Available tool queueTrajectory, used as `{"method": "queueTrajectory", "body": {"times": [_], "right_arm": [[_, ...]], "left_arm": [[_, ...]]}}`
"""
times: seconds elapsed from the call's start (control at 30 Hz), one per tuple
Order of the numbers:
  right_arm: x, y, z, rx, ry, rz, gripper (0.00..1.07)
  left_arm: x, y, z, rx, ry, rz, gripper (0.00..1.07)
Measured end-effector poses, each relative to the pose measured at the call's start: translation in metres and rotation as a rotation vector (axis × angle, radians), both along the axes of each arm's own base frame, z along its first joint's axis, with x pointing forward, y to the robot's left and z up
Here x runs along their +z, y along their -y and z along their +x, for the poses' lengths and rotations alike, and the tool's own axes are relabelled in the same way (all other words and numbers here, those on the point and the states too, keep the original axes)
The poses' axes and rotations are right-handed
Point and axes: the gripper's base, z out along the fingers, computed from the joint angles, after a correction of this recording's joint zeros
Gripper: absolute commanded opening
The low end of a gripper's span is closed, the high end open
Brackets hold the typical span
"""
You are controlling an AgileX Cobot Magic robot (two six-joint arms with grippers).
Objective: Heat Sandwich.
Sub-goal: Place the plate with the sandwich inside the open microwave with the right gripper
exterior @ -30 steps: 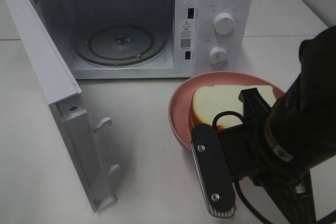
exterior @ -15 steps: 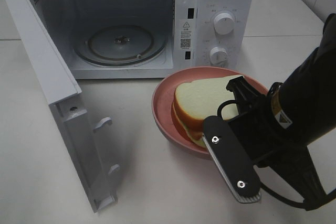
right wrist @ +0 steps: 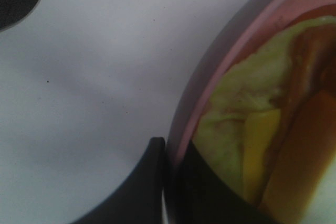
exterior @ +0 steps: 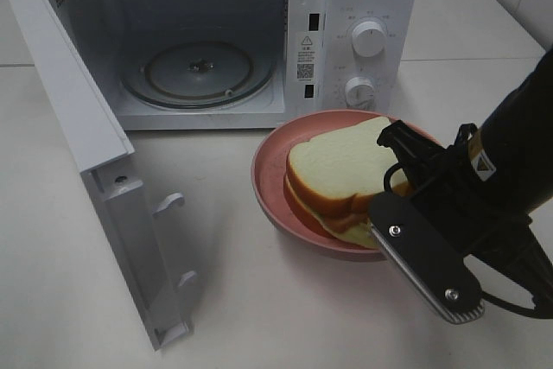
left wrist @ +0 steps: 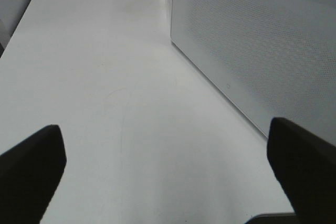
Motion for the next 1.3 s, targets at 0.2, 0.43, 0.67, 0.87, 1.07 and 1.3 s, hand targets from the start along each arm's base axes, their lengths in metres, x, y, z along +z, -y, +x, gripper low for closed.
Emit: {"method": "queueTrajectory", "body": {"times": [0.2,0.43,0.67,0.87,1.07,1.3], "right_arm": [[0.0,-0.001,0.001,0.007,0.013,0.014,0.01],[0.002,-0.005,0.003,0.008,0.031,0.054,0.01],[0.014,-0.018,0.008,0.033,0.061,0.093,0.01],[0.013,-0.035,0.018,0.059,0.058,0.098,0.0],[0.016,-0.051,0.035,0.071,0.071,0.107,0.0],[0.014,-0.062,0.046,0.075,0.074,0.109,0.0]], "left_arm": [[0.0,0.0,0.0,0.0,0.0,0.0,1.0],[0.0,0.0,0.0,0.0,0.0,0.0,1.0],[0.0,0.0,0.0,0.0,0.0,0.0,1.0],[0.0,0.0,0.0,0.0,0.0,0.0,1.0],[0.0,0.0,0.0,0.0,0.0,0.0,1.0],[0.0,0.0,0.0,0.0,0.0,0.0,1.0]]}}
